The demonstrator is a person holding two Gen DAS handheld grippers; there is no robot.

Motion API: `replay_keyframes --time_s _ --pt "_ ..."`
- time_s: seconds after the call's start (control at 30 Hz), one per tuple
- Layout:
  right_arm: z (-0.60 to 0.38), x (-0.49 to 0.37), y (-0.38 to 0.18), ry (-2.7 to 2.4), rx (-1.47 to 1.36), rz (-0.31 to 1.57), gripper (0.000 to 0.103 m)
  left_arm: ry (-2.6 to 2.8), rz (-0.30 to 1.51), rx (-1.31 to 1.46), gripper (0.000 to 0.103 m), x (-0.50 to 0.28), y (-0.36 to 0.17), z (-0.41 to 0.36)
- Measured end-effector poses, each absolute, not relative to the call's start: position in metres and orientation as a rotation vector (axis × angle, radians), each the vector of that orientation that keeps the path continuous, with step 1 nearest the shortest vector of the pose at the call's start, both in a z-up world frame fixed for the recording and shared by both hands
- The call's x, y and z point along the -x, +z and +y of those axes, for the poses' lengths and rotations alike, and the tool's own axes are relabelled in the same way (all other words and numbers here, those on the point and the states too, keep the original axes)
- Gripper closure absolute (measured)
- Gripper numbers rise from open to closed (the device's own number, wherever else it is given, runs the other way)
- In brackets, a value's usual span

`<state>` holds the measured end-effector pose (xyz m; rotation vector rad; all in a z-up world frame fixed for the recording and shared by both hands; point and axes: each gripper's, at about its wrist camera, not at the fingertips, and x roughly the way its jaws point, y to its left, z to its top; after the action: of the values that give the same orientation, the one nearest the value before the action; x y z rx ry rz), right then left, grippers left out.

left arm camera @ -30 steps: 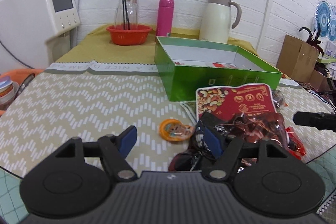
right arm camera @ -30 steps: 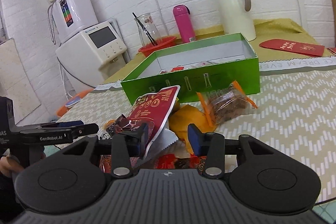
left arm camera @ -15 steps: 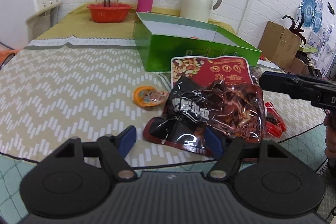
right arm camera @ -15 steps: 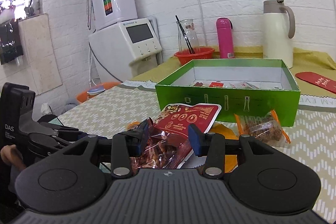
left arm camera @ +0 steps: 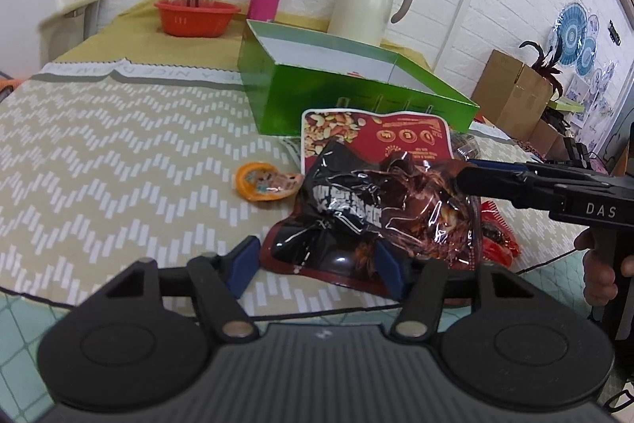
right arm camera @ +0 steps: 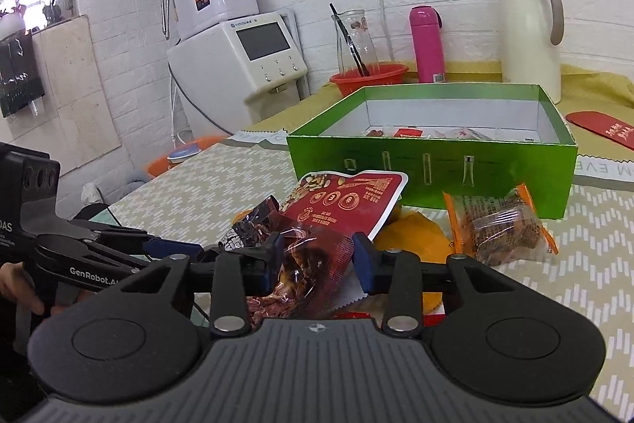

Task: Organize snacks
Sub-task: 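Grasp the dark jerky bag with the left gripper while right grasps a red snack pack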

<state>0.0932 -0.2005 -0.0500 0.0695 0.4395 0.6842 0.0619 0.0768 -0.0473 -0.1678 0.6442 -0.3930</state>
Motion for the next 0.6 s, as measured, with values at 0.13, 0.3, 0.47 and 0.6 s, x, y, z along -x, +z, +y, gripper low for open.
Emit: replay_keyframes --time_s 0.13,0.3,0.47,0.6 --pt "-0.211 -0.091 -0.05 0.731 -0.14 0.439 0.041 -0.364 0.647 0.22 0.09 -0.064 -0.047 0.085" --pt "-0.226 -0.094 -0.056 0.777 -0.308 0.467 0.051 -0.355 0.646 0.22 0.092 -0.064 -0.046 0.086" --pt "-0.232 -0.097 -0.059 0.741 -0.352 0.52 0.089 -0.355 0.651 0.227 0.091 -0.063 -0.046 0.088" --pt "-0.225 -0.087 -0.053 0.74 -0.279 0.495 0.092 -0.352 0.65 0.231 0.091 -0.06 -0.045 0.088"
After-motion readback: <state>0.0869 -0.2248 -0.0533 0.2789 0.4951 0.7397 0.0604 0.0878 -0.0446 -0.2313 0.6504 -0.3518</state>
